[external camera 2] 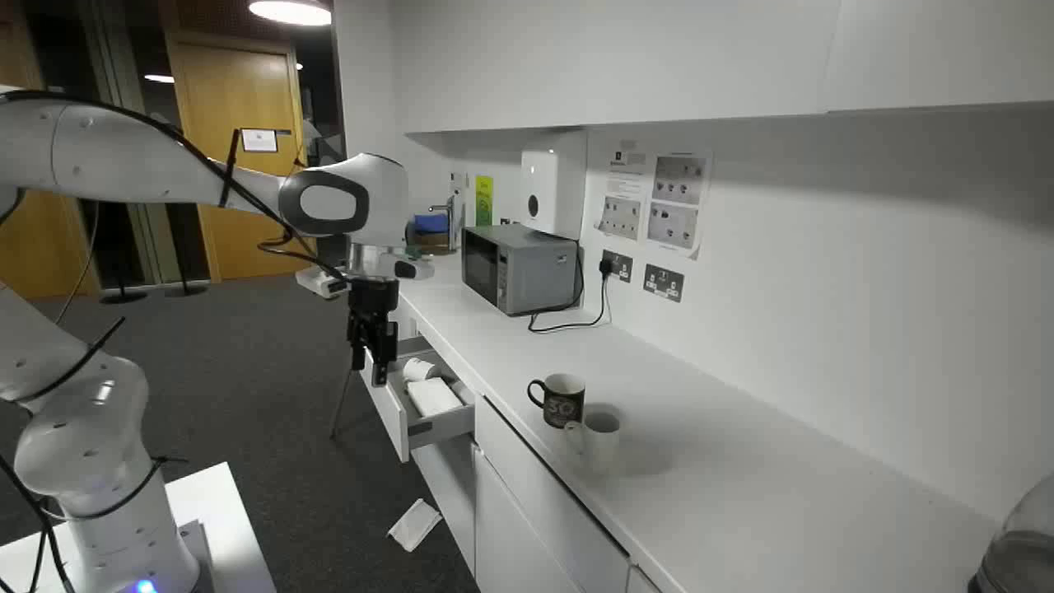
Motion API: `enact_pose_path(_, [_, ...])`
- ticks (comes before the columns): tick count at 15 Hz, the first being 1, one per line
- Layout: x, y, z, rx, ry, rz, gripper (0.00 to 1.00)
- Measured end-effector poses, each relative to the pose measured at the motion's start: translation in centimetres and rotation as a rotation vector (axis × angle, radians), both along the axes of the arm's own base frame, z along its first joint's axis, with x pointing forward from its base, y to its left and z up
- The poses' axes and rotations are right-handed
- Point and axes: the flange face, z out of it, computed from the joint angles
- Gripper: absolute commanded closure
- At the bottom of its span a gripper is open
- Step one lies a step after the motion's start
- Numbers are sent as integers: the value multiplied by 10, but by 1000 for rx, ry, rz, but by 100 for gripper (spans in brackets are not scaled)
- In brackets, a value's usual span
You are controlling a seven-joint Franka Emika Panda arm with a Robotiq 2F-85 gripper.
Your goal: Push the open drawer backwards
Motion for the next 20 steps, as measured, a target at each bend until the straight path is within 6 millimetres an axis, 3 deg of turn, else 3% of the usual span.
enact_pose_path(6, [1, 1, 0, 1, -1, 2, 0])
enact_pose_path(9, [9, 15, 0, 26, -27, 25, 0])
enact_pose_path(12, [32, 51, 3, 81, -110, 84, 0])
enact_pose_path(20, [96, 176, 17, 152, -427, 95, 0])
